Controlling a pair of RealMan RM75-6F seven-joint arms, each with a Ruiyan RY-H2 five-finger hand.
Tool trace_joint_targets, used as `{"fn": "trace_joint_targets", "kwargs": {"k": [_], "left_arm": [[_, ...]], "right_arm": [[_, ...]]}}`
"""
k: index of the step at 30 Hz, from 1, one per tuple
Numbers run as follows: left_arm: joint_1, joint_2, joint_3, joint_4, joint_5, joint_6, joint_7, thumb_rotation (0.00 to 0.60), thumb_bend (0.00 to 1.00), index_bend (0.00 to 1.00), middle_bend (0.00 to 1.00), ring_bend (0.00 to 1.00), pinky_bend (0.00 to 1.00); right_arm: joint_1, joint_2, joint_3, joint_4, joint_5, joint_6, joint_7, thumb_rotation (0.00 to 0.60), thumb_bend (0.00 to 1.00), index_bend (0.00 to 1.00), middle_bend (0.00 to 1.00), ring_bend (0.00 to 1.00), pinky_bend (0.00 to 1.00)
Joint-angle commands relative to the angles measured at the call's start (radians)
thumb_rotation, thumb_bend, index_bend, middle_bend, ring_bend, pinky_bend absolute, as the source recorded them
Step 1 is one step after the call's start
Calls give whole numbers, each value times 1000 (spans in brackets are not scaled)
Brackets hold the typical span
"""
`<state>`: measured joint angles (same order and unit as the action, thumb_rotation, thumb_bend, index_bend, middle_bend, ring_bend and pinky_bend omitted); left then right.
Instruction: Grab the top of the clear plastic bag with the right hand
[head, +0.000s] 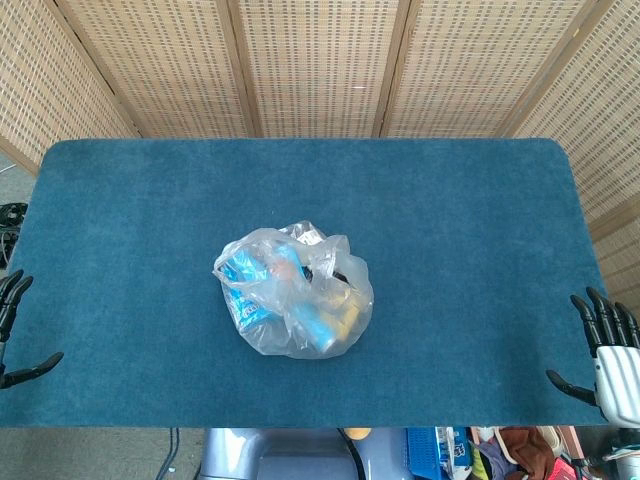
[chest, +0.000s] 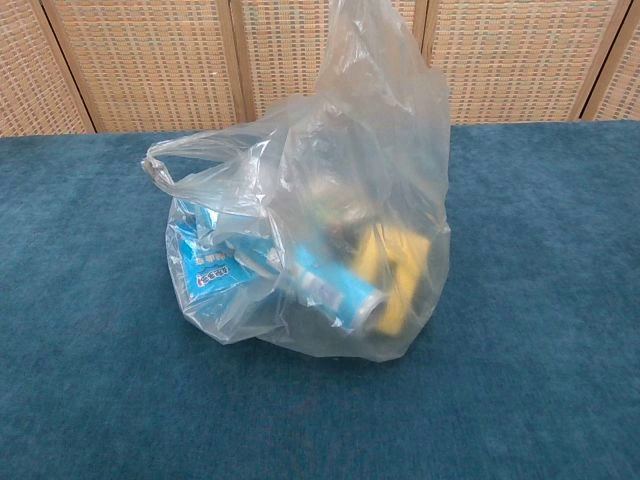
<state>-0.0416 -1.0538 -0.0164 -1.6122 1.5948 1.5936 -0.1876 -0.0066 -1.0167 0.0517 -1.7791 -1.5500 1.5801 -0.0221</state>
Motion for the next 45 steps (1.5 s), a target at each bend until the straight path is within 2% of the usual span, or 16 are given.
{"fn": "trace_joint_targets", "kwargs": {"k": [1, 8, 12, 16, 19, 23, 25, 31, 36, 39, 45], "left_arm": [[0, 1, -1, 0, -1, 0, -3, 600, 152, 0, 0, 0, 0], [0, 2, -2, -1, -6, -4, -2, 600, 153, 0, 0, 0, 0], [2, 2, -5, -1, -6, 3, 0, 600, 154, 0, 0, 0, 0], [4, 8, -11, -17, -8, 13, 6, 600, 154, 0, 0, 0, 0], [3, 17, -19, -45, -8, 20, 17, 600, 156, 0, 0, 0, 0], [-5, 31, -30, -88, -13, 16, 43, 600, 157, 0, 0, 0, 0], [-11, 36, -33, -103, -12, 10, 55, 600, 154, 0, 0, 0, 0], [-27, 44, -47, -136, -28, -10, 83, 600, 154, 0, 0, 0, 0], [-34, 49, -56, -149, -43, -20, 95, 600, 153, 0, 0, 0, 0], [-39, 51, -61, -148, -60, -33, 93, 600, 155, 0, 0, 0, 0], [-41, 57, -68, -146, -74, -38, 74, 600, 153, 0, 0, 0, 0]], "right_arm": [[0, -1, 0, 3, -1, 1, -9, 600, 0, 0, 0, 0, 0], [2, -5, -1, 2, -1, -5, -18, 600, 0, 0, 0, 0, 0], [10, -2, -4, -1, -11, -19, 30, 600, 0, 8, 2, 0, 0], [54, 17, 3, 10, -59, -54, 234, 600, 0, 50, 52, 0, 0], [112, 79, -7, -18, -109, -124, 495, 600, 20, 79, 86, 0, 0], [209, 160, -26, -29, -192, -218, 845, 600, 160, 80, 89, 0, 0], [255, 178, -24, -19, -213, -251, 962, 600, 214, 75, 92, 0, 0], [366, 161, 5, -23, -202, -338, 1121, 600, 432, 73, 126, 0, 0], [467, 156, 20, -75, -184, -437, 1280, 600, 725, 78, 133, 5, 0], [544, 137, 40, -108, -160, -519, 1375, 600, 823, 96, 155, 28, 11], [629, 101, 56, -138, -117, -606, 1492, 600, 978, 146, 206, 81, 47]]}}
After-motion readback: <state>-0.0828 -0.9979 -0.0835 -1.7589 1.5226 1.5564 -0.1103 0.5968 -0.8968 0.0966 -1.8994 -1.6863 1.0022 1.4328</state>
